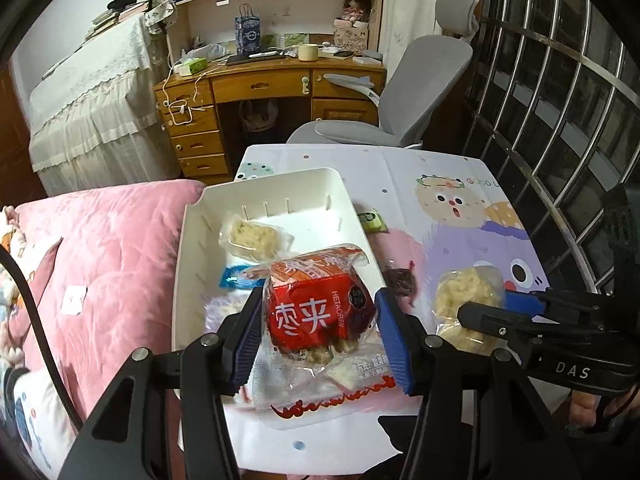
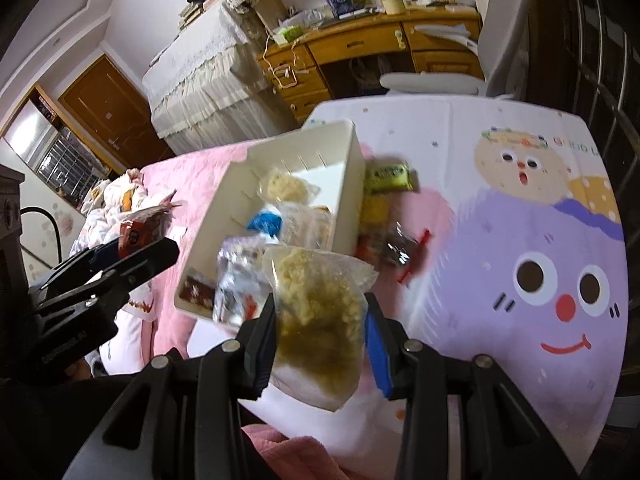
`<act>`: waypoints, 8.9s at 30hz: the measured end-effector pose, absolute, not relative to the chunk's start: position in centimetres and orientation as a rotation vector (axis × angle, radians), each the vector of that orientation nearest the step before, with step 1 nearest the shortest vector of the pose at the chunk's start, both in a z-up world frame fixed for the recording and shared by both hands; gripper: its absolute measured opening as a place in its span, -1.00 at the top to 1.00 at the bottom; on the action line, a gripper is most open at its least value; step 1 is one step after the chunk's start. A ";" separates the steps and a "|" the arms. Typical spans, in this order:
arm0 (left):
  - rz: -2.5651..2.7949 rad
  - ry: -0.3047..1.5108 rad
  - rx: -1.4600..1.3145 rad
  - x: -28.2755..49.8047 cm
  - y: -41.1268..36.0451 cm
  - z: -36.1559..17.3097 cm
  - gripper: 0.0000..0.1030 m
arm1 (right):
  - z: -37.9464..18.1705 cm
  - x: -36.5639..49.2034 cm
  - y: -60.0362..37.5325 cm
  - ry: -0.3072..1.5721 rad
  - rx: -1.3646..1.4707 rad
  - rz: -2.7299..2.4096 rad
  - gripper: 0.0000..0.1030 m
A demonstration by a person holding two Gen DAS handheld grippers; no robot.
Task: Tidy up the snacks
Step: 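Lift both bags and carry them over the white tray, then lower both bags into the white tray and open both tools, then withdraw both tools from the tray, moving the left tool toward the green packet, then close the left tool on the green packet beside the tray, then lift the green packet over the tray with the left tool while the right tool grasps the dark barcode bag, then open both tools to drop the green packet and dark bag into the tray, then withdraw both tools and move the left tool toward the yellow packet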
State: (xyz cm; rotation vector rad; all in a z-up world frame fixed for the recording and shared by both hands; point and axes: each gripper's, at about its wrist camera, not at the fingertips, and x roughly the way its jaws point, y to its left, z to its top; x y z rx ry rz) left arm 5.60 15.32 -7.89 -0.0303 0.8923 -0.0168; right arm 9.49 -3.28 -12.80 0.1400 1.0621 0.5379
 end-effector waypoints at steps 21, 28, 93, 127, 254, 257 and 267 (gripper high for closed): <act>-0.184 0.920 -0.016 8.4 28.4 -9.5 -0.42 | -14.5 8.2 9.4 1.036 0.210 0.398 0.02; -0.240 0.929 0.023 8.1 27.8 -10.1 -0.53 | -15.7 7.2 9.1 1.080 0.252 0.309 -0.07; -0.490 1.556 0.814 37.2 -0.9 -24.8 -0.54 | -26.1 18.2 0.2 0.951 -0.573 0.739 -0.33; -0.562 1.654 0.854 36.6 -3.4 -30.2 0.31 | -27.5 20.0 1.1 1.019 -0.516 0.831 0.01; -0.360 1.176 -0.042 10.8 2.0 -9.1 -0.64 | -14.3 5.7 -10.6 1.098 0.059 0.118 -0.56; -0.322 1.168 -0.077 10.8 -0.3 -9.4 -0.64 | -14.2 6.0 -13.3 1.101 0.034 0.137 -0.60; -0.111 1.139 -0.193 11.9 -3.8 -10.8 -0.65 | -13.8 8.4 -20.4 1.123 0.081 0.174 -0.76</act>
